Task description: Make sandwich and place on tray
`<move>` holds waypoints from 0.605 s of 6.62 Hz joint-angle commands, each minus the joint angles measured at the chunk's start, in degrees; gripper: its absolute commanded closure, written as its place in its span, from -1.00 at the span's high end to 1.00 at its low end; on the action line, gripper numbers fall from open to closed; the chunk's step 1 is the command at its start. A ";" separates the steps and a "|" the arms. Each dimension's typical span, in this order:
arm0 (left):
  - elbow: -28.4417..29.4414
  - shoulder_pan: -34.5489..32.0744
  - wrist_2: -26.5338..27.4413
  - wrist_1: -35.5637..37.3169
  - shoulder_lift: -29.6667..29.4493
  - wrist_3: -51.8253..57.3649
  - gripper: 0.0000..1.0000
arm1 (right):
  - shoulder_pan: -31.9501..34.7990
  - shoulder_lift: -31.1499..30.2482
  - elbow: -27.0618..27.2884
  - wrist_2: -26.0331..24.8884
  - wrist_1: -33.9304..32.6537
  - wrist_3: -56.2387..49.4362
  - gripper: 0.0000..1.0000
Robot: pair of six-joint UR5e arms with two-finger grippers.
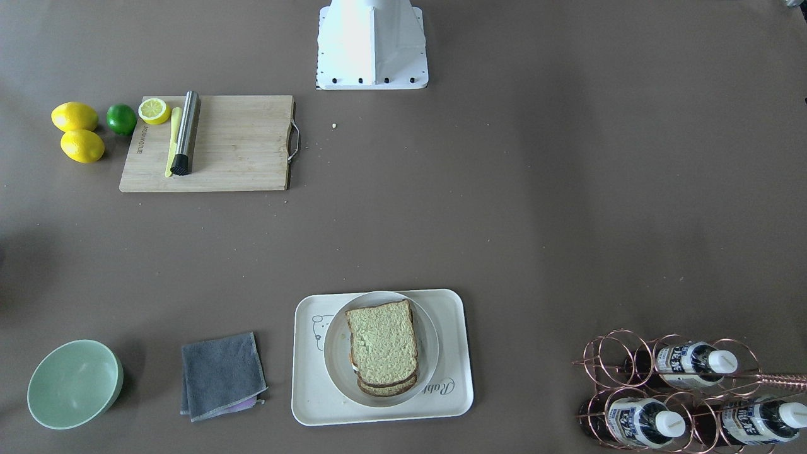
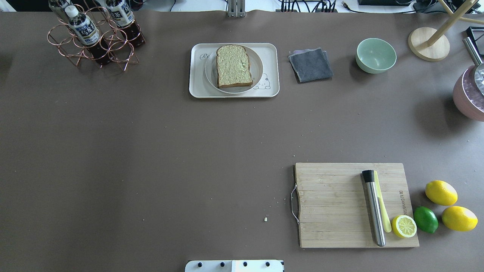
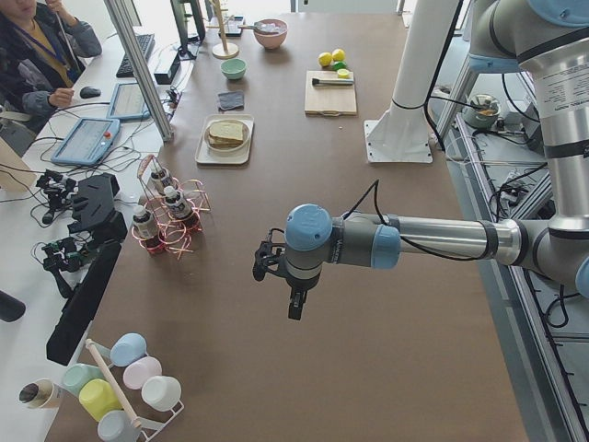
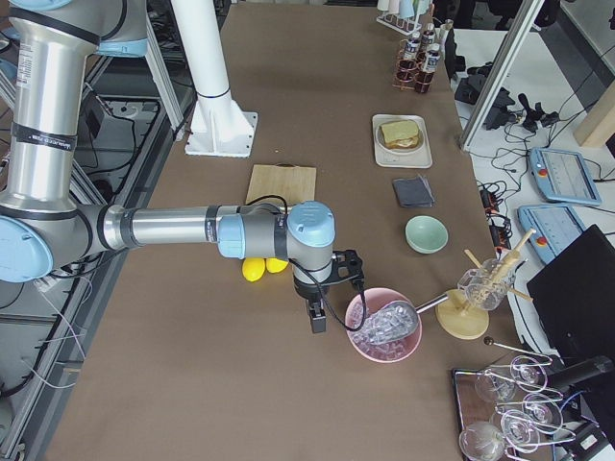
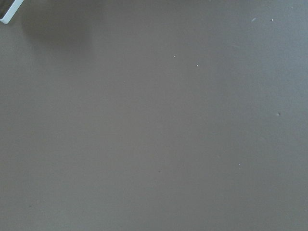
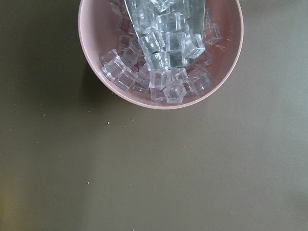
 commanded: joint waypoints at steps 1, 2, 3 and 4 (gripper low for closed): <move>-0.32 -0.05 -0.01 -0.25 0.70 -0.01 0.94 | -0.03 -0.04 0.12 1.07 -1.46 0.11 1.00; -0.24 -0.05 0.07 -0.26 0.88 -0.10 0.94 | -0.11 -0.04 0.03 1.35 -1.47 0.11 1.00; -0.15 -0.05 -0.01 -0.17 0.96 -0.10 0.94 | -0.11 -0.04 0.12 1.35 -1.47 0.11 1.00; -0.15 -0.05 -0.01 -0.17 0.97 -0.18 0.94 | -0.11 0.05 -0.05 1.26 -1.47 0.11 1.00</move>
